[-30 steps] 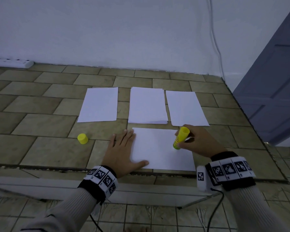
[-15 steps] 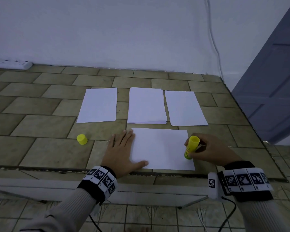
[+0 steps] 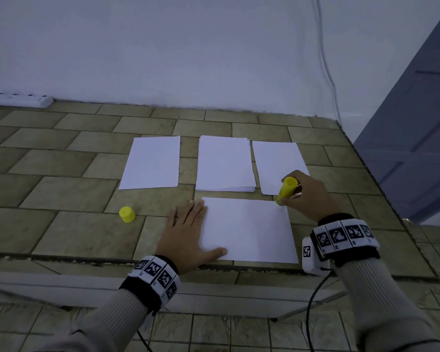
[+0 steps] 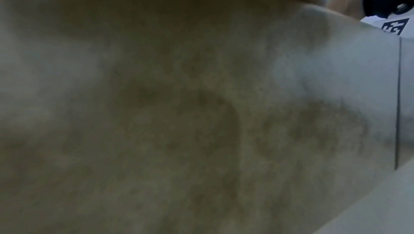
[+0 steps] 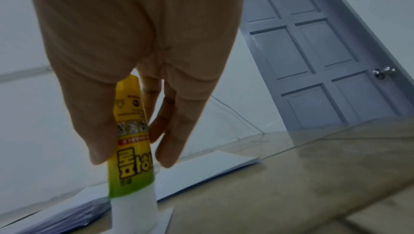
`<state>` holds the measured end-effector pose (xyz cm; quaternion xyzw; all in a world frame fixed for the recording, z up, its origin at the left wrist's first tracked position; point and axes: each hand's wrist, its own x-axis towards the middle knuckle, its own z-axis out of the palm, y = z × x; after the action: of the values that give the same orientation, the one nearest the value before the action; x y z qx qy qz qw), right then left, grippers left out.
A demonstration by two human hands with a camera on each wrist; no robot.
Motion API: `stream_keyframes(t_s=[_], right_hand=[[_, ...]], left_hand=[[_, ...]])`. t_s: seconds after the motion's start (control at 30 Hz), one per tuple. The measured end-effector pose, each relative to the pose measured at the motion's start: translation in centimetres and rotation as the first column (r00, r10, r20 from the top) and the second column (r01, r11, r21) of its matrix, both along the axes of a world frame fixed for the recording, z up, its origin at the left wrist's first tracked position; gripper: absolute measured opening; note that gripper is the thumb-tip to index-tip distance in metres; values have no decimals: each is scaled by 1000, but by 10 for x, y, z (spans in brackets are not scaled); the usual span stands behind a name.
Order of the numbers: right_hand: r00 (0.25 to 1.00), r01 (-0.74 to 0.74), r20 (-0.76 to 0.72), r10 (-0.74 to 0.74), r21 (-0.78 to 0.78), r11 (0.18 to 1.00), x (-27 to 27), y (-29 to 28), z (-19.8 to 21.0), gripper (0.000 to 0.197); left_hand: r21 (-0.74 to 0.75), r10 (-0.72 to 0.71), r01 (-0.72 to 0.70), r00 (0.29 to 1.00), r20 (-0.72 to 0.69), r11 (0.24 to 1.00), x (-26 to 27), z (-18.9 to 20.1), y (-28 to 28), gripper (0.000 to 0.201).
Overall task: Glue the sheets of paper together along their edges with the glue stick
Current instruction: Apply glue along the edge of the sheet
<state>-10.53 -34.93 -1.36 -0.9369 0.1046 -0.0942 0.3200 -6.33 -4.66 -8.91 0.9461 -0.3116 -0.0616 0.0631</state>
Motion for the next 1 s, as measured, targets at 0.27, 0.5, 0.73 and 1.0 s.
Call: stream_keyframes(t_s=[0.27,0.5,0.73,1.0], right_hand=[[900,-5,-401,-170,-401,916,-22,-12,11,33],[934,243,-248,-259,-92,966,-36,-23,2,25],[861,485,-189,-472,27,874,-33,-42,-7,42],[831,497,-263,-490,-42,867,-38,-40,-5,25]], left_hand=[[24,11,-11,1000,-4,1000,1,2,0,124],[24,2,-2,1000,-3,1000,1,1,0,118],[47,4,-4,1000,-5,999,1,0,1,119],[58,-1,2,1000,-5,998,0,1,1,117]])
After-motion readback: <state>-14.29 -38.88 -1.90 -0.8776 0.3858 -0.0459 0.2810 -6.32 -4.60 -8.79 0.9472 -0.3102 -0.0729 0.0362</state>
